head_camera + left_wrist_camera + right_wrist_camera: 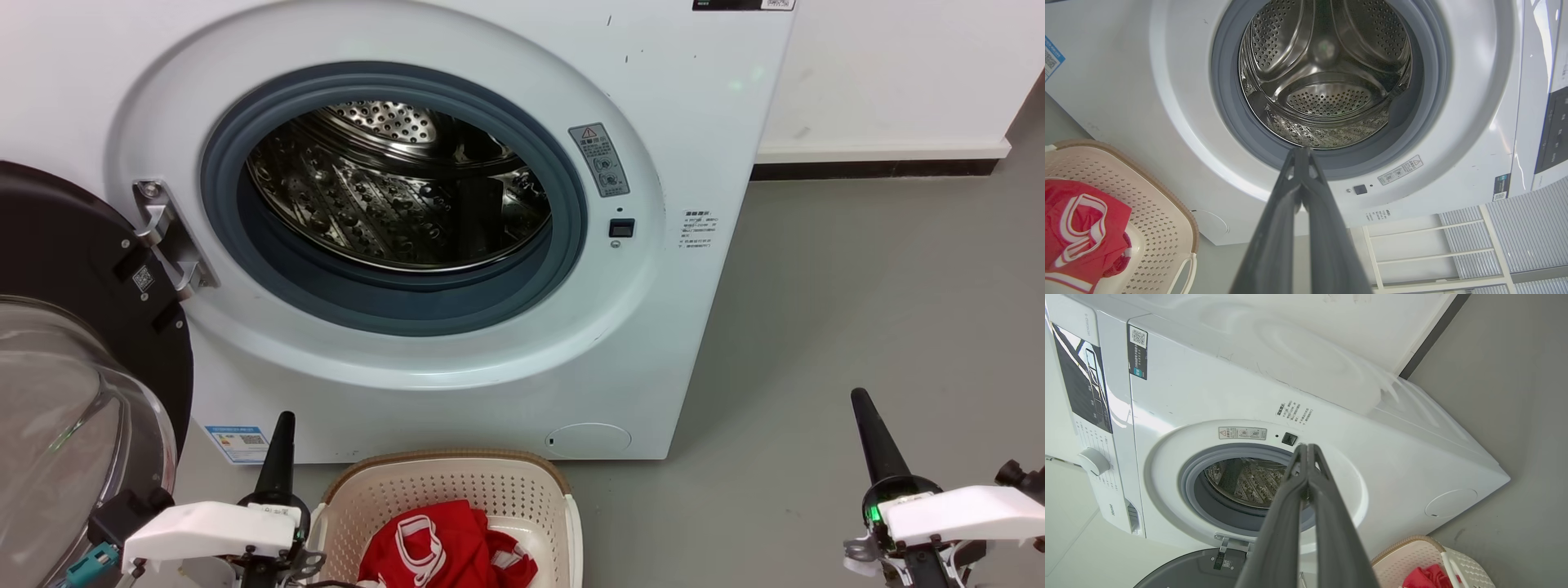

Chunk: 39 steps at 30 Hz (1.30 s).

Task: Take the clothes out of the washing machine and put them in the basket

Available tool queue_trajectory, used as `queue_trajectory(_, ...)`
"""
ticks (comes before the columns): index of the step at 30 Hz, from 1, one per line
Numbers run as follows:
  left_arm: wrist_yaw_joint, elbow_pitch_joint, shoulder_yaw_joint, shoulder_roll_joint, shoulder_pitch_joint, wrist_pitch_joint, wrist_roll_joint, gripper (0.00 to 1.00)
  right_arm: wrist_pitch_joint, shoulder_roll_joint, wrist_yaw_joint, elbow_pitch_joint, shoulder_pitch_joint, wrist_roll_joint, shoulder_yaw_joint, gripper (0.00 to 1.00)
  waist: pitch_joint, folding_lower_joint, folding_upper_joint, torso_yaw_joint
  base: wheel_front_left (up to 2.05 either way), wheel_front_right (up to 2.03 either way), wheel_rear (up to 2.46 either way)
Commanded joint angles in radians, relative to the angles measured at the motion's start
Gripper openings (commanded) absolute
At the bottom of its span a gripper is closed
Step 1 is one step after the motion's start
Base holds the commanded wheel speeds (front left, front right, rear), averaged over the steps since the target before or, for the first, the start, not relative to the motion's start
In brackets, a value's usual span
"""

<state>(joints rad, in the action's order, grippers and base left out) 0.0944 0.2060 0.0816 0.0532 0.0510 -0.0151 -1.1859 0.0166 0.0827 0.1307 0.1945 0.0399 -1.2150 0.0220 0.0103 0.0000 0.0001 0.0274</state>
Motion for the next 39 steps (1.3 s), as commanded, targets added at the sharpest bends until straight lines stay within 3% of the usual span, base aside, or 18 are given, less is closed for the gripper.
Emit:
queue_trajectory(1,0.004,-0.003,0.006,0.001,0.025,-0.005,-0.025,0.00,-0.005,0.006,0.000,-0.002,0.023,-0.027,0.003,0.00,0.000,0.0000,-0.0001,-0.001,0.00,0.00,0.00)
queue_trajectory(39,0.032,0.032,0.029,-0.003,0.056,-0.081,-0.342,0.00,-0.080,-0.001,0.000,0.039,0.063,-0.348,0.042,0.00,-0.010,0.0000,-0.0001,-0.021,0.00,0.00,0.00)
